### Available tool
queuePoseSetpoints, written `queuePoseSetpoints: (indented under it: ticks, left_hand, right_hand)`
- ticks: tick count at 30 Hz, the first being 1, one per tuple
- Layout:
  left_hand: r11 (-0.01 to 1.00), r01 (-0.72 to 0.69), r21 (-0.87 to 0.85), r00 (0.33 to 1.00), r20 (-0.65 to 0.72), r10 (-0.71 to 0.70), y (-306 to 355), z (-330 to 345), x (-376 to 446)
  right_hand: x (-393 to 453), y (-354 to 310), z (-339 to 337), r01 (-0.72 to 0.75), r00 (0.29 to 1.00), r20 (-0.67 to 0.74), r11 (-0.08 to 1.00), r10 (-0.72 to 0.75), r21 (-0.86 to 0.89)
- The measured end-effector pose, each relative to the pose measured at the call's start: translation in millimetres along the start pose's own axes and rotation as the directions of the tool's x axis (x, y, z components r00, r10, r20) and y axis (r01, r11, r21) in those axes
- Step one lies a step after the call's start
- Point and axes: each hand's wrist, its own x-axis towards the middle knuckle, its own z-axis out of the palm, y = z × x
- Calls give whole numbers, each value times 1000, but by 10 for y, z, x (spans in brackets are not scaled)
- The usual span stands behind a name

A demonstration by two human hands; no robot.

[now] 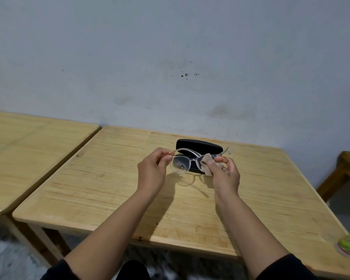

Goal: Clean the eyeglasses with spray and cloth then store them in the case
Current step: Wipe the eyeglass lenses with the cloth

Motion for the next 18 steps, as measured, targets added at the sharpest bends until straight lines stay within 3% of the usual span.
queuePoseSetpoints:
  ticks: [10, 18]
  left_hand:
    - [999, -25, 20, 1000, 14, 25, 53, 13, 9]
    - [999, -51, 18, 999, 16, 51, 82, 48, 0]
  right_hand:
    - [-7, -13, 18, -13, 999, 51, 990, 6, 142]
    - [-67, -65, -2, 72, 997, 15, 984, -75, 161]
